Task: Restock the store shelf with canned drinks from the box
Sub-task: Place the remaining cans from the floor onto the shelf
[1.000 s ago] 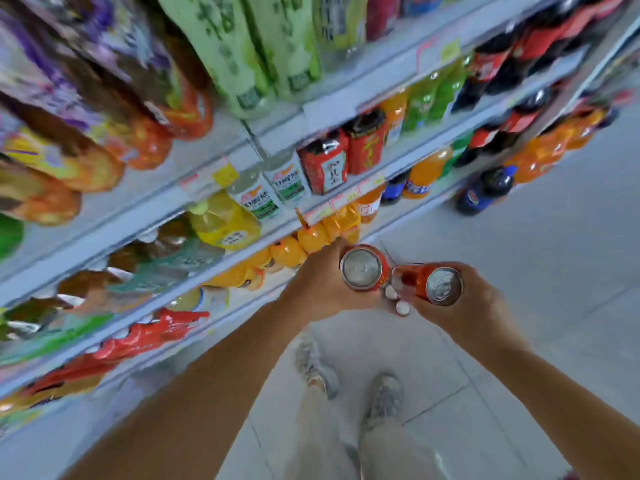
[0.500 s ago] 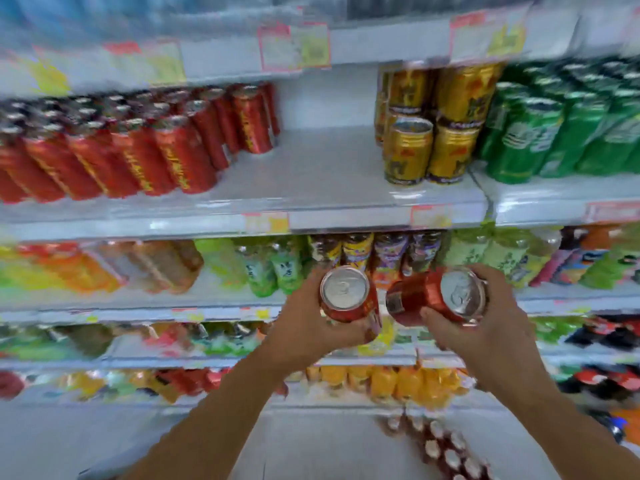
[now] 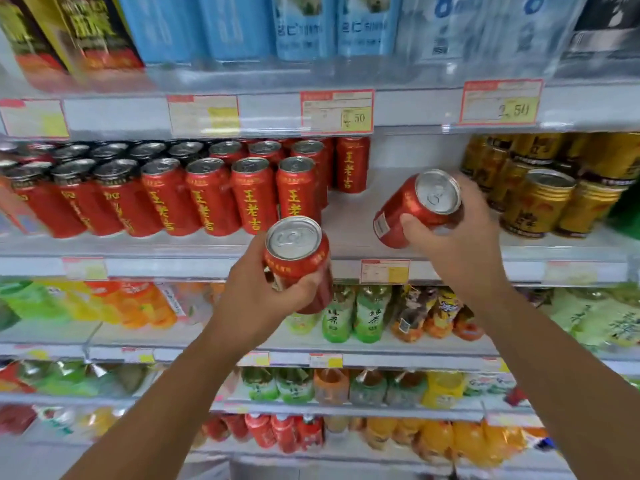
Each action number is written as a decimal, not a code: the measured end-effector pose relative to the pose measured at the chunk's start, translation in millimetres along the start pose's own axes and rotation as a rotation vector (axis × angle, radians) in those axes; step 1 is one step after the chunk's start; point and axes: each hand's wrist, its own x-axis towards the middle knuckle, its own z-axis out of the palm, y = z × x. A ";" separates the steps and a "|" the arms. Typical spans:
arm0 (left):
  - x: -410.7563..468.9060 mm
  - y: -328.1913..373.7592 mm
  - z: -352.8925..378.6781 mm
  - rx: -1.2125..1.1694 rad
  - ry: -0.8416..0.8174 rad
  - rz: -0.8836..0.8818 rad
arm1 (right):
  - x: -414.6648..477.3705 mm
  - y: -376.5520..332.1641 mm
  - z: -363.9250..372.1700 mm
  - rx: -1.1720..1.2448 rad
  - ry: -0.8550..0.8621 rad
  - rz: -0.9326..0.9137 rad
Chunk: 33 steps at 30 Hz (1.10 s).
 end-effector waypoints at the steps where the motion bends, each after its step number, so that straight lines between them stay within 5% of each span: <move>1: 1.4 -2.2 -3.6 -0.002 0.011 -0.003 | 10.6 -0.7 6.0 -0.022 0.002 -0.011; 21: 12.5 0.6 21.9 -0.044 0.245 -0.038 | 97.0 40.8 45.8 0.007 -0.526 0.103; 33: 20.9 5.2 10.8 -0.029 0.200 -0.011 | 93.6 47.7 71.0 -0.035 -0.426 0.054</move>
